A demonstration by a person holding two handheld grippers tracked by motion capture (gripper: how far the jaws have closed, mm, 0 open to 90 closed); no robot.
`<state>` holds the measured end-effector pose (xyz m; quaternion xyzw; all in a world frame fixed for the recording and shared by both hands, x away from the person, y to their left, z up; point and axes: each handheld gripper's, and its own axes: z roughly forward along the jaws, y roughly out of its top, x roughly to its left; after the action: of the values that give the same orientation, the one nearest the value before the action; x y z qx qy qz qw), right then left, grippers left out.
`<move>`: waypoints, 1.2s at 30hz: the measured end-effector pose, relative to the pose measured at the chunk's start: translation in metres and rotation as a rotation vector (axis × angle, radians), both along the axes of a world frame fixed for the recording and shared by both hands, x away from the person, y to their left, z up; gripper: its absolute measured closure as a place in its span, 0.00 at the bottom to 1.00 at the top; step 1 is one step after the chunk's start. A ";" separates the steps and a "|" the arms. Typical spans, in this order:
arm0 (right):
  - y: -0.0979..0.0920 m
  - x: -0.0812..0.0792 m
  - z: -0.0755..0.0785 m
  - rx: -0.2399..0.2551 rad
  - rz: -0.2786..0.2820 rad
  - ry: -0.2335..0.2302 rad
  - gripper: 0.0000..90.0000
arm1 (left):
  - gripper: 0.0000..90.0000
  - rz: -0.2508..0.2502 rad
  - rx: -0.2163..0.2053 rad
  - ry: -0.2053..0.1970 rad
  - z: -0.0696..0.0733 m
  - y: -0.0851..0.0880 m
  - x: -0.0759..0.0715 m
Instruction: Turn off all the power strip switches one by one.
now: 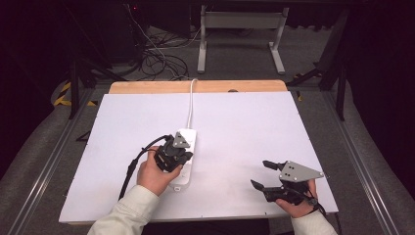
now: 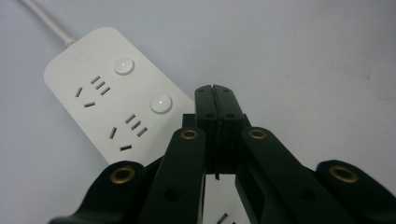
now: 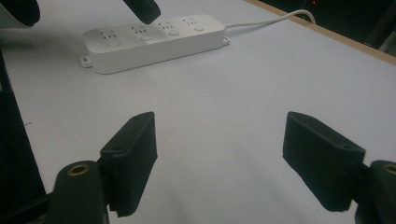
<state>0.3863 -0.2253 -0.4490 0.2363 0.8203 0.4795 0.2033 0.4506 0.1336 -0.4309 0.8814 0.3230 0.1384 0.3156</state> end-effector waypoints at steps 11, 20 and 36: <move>0.000 0.000 0.000 0.001 0.001 0.001 0.30 | 1.00 0.020 -0.031 -0.009 0.000 -0.002 0.024; -0.001 0.000 -0.001 0.001 0.002 0.003 0.30 | 1.00 0.056 -0.040 0.005 -0.008 0.003 0.040; -0.002 0.000 -0.001 -0.001 0.004 -0.001 0.30 | 1.00 0.059 -0.027 0.037 -0.014 0.002 0.044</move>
<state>0.3864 -0.2276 -0.4495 0.2343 0.8209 0.4795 0.2030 0.4949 0.1358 -0.4445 0.8697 0.3563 0.1269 0.3171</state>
